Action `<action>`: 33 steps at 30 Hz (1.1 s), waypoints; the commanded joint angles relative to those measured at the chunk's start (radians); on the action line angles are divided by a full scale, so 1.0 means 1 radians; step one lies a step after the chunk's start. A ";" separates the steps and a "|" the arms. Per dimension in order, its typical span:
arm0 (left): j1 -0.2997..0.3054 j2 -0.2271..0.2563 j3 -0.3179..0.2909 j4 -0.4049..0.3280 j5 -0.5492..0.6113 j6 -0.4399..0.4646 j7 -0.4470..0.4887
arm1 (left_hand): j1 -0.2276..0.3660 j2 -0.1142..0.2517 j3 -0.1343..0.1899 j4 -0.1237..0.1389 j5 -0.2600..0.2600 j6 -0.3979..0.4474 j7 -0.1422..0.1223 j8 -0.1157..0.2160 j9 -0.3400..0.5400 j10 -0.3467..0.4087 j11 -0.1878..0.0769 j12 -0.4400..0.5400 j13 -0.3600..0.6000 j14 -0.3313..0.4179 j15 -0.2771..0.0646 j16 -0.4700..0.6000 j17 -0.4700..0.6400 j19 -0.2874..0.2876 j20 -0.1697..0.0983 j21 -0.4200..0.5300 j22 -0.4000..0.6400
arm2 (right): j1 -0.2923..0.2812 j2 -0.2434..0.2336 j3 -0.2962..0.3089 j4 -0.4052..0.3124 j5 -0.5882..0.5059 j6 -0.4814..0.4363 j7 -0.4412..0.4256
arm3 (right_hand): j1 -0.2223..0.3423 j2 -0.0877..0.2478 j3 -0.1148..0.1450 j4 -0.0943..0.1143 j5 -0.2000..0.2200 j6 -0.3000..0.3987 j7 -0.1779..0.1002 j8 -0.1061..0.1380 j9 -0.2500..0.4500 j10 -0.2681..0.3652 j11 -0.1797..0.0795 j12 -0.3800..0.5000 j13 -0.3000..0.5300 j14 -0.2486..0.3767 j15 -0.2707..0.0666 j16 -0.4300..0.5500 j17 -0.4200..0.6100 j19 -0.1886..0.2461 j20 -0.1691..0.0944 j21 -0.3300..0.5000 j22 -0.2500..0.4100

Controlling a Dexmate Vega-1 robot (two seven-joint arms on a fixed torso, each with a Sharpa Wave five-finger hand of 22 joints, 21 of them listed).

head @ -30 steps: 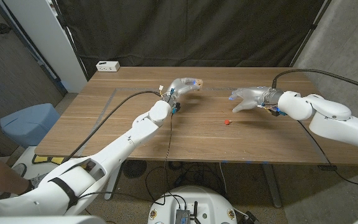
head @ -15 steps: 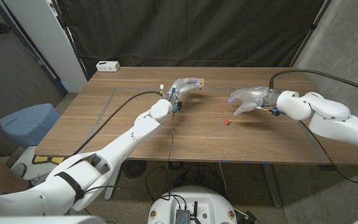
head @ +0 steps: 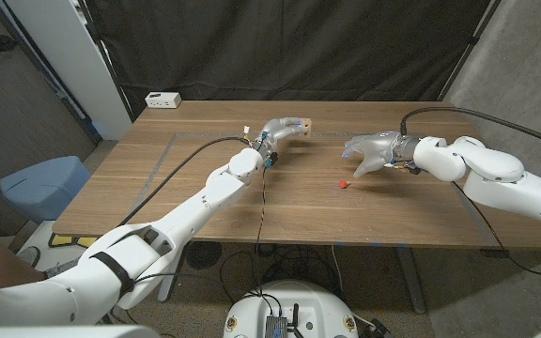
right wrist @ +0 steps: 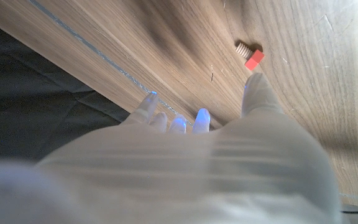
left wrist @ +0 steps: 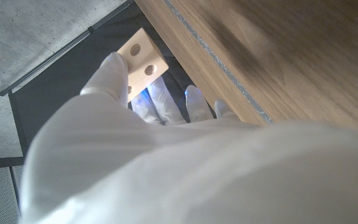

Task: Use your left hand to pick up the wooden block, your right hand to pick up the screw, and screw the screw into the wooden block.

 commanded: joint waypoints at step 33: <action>-0.040 -0.032 0.010 0.096 -0.029 -0.027 -0.037 | 0.004 0.009 -0.009 -0.005 0.007 0.009 0.005 0.001 0.006 0.002 -0.003 -0.009 0.007 -0.001 -0.050 -0.001 0.002 -0.007 0.006 0.002 0.001 | 0.058 0.068 -0.052 0.099 -0.204 0.192 0.063 | 0.051 -0.029 0.018 0.011 0.012 -0.011 0.003 0.018 0.022 -0.032 0.001 0.002 0.007 0.012 -0.006 -0.003 0.011 0.012 0.002 -0.002 0.003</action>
